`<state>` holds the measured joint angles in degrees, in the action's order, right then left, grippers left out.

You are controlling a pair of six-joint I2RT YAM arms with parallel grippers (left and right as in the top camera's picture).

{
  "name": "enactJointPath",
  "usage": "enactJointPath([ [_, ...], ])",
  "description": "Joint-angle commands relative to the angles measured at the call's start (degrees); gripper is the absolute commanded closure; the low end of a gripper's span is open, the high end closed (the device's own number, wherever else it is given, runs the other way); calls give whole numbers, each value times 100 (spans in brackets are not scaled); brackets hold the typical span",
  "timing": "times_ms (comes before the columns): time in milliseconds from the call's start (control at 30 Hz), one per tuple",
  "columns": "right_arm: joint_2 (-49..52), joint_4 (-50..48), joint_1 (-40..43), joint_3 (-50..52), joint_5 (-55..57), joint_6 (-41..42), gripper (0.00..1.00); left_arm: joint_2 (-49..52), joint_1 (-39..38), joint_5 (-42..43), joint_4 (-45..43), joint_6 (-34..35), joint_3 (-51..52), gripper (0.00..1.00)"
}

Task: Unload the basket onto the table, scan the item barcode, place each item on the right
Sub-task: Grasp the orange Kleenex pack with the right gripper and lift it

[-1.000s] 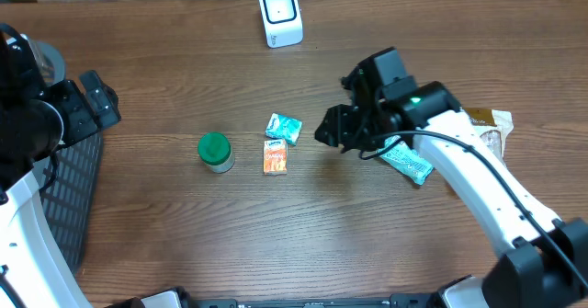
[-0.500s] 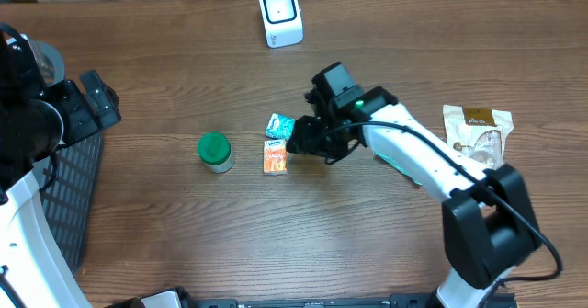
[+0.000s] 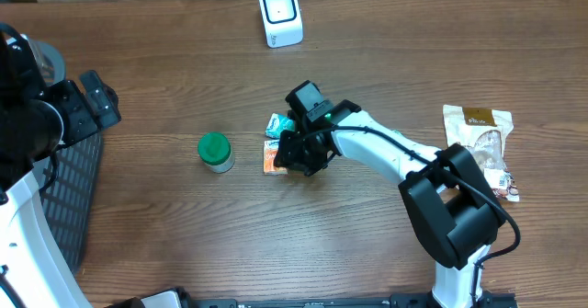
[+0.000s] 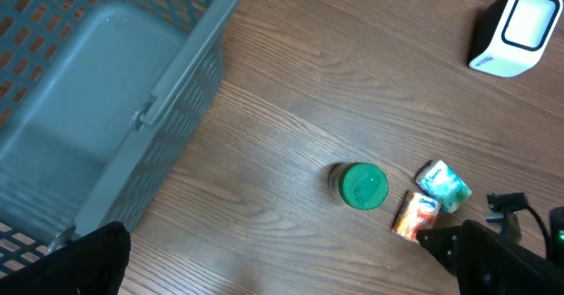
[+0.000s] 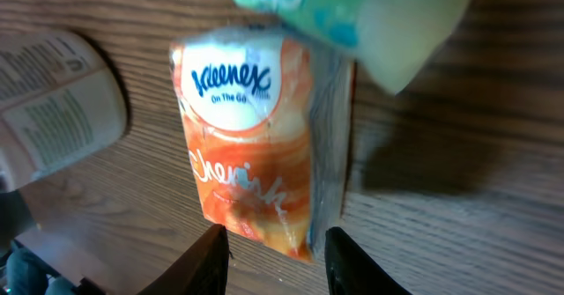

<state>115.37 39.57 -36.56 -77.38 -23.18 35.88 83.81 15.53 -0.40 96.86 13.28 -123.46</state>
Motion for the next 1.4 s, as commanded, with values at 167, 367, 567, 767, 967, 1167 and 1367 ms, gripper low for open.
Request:
enactJointPath([
  [167, 50, -24, -234, 20, 568, 341, 65, -17, 20, 24, -7, -107, -33, 0],
  [367, 55, 35, -249, 24, 988, 487, 81, -17, 20, 24, -7, -107, -33, 0],
  [567, 55, 140, -249, 24, 986, 439, 96, -17, 20, 24, -7, -107, -33, 0],
  [767, -26, 723, -118, -74, 855, -640, 96, -17, 20, 24, -7, -107, -33, 0],
  [967, -280, 1810, 278, -393, 872, -2413, 96, -17, 20, 24, -7, -107, -33, 0],
  [1167, -385, 2295, 850, -627, 962, -2994, 90, -17, 20, 24, -7, -107, -33, 0],
  [1367, -382, 2258, 1261, -610, 638, -2411, 45, -17, 20, 24, -7, -107, -33, 0],
])
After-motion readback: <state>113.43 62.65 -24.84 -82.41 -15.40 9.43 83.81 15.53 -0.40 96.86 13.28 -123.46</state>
